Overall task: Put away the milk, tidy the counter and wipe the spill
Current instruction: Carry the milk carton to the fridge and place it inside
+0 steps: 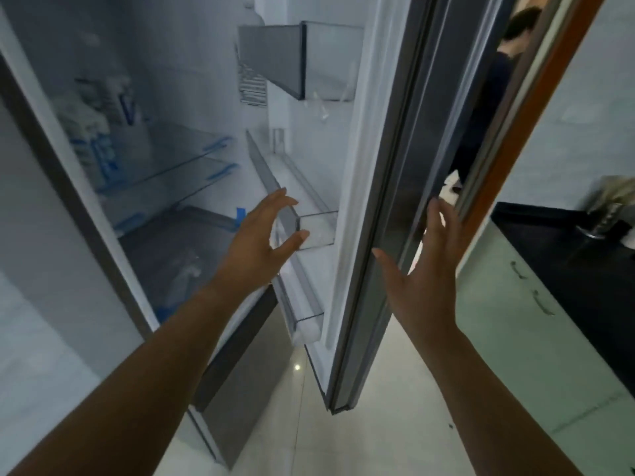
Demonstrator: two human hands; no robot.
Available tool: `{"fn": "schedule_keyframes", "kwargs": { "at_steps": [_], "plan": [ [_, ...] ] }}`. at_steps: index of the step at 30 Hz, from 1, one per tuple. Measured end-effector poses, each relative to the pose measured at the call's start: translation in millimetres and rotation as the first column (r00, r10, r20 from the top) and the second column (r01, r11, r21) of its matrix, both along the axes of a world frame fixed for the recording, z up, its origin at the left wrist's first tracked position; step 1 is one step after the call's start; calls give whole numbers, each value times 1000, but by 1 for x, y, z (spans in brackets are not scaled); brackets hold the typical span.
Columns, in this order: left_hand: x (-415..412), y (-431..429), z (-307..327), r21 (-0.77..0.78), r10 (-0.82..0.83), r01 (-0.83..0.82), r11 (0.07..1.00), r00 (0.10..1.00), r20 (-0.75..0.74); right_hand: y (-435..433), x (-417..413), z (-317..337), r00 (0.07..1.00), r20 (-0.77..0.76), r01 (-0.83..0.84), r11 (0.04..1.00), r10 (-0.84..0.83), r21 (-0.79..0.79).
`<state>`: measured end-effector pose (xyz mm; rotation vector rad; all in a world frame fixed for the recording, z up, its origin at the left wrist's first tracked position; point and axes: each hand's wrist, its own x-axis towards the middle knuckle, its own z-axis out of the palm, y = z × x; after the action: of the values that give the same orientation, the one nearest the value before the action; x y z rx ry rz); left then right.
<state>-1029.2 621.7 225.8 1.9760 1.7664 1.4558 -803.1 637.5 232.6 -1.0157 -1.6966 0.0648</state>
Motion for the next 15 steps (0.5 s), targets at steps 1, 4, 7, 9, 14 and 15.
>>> {"fn": "schedule_keyframes", "kwargs": {
  "at_steps": [1, 4, 7, 9, 14, 15],
  "plan": [
    [-1, -4, 1, -6, 44, -44, 999, 999, -28, 1, -1, -1, 1000, 0, -27, 999, 27, -33],
    [-3, -22, 4, -16, 178, -181, 983, 978, -111, -2, -9, -5, 996, -12, -86, 996, 86, -14],
    [-6, -43, 10, -48, 309, -319, 946, 938, -156, -9, -24, -9, 988, -23, -151, 988, 152, 41],
    [-9, -57, 15, -76, 363, -382, 921, 912, -191, -12, -36, -12, 974, -34, -222, 972, 225, 78],
    [-33, -95, 25, -77, 433, -460, 885, 871, -231, -16, -79, -19, 859, -46, -500, 854, 510, 142],
    [-41, -103, 27, -73, 452, -481, 874, 858, -243, -17, -89, -20, 826, -47, -551, 822, 562, 140]
  ]
}}
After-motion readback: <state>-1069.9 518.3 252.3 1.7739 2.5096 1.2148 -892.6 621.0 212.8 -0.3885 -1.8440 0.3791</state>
